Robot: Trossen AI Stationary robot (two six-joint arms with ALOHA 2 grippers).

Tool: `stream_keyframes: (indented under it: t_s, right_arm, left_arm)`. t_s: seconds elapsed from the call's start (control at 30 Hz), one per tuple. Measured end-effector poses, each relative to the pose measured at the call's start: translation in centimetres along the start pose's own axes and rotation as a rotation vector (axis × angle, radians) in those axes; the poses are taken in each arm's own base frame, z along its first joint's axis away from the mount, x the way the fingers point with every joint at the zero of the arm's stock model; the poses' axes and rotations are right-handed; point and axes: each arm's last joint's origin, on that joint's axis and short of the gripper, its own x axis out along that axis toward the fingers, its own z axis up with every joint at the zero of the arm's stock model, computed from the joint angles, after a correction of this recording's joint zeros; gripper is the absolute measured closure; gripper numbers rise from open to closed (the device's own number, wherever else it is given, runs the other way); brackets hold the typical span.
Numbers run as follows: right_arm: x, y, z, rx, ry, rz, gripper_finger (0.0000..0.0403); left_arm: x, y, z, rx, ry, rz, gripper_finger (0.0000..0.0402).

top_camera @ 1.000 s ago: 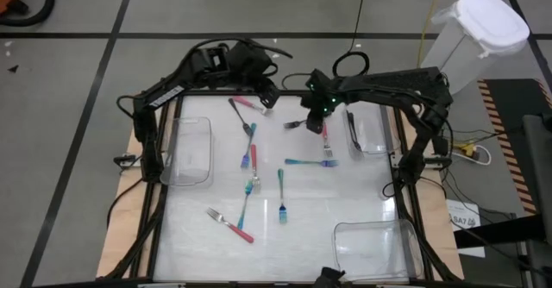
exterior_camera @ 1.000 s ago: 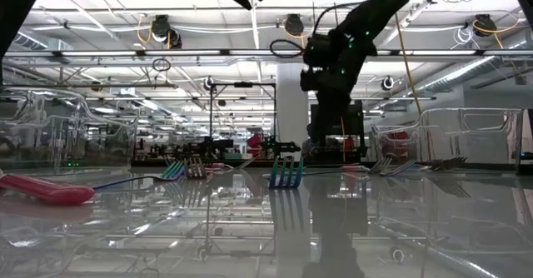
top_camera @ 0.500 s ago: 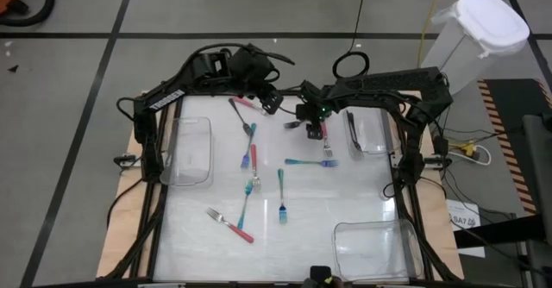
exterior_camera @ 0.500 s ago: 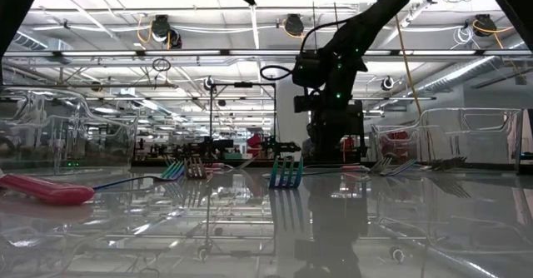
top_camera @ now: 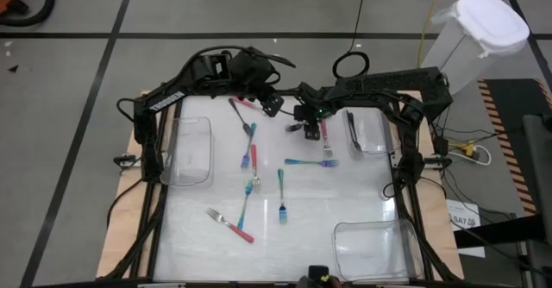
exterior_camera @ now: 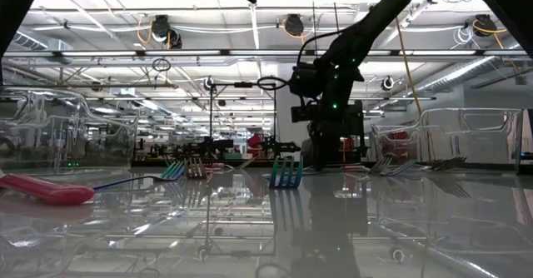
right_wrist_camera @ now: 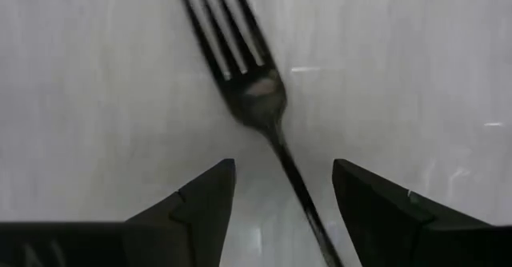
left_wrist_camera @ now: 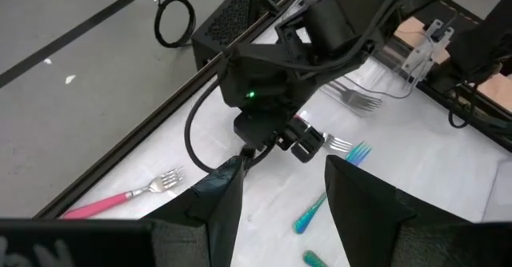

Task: Sort silverware by color (type)
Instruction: Put the black fork into the top right transparent bin

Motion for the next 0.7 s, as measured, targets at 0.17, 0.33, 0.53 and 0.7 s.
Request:
stream_keyframes:
  t_s: [0.17,0.33,0.53,0.7]
  right_arm:
    - [0.3,0.1,-0.2,0.024,0.018,0.013,0.0210]
    - [0.4,0.2,-0.2,0.025,0.024,0.026,0.0292]
    - [0.2,0.6,-0.1,-0.015,0.027,0.025,0.0390]
    - [-1.0,1.1,0.3,-0.035,0.007,-0.001,0.0387]
  left_arm:
    - [0.0,-0.2,-0.1,0.011,0.002,-0.003,0.0224]
    - [-0.1,-0.3,-0.2,0.020,0.008,-0.005,0.0224]
    - [-0.1,-0.8,-0.4,0.046,0.011,-0.015,0.0224]
    - [-0.1,-0.7,-0.5,0.048,0.015,-0.005,0.0224]
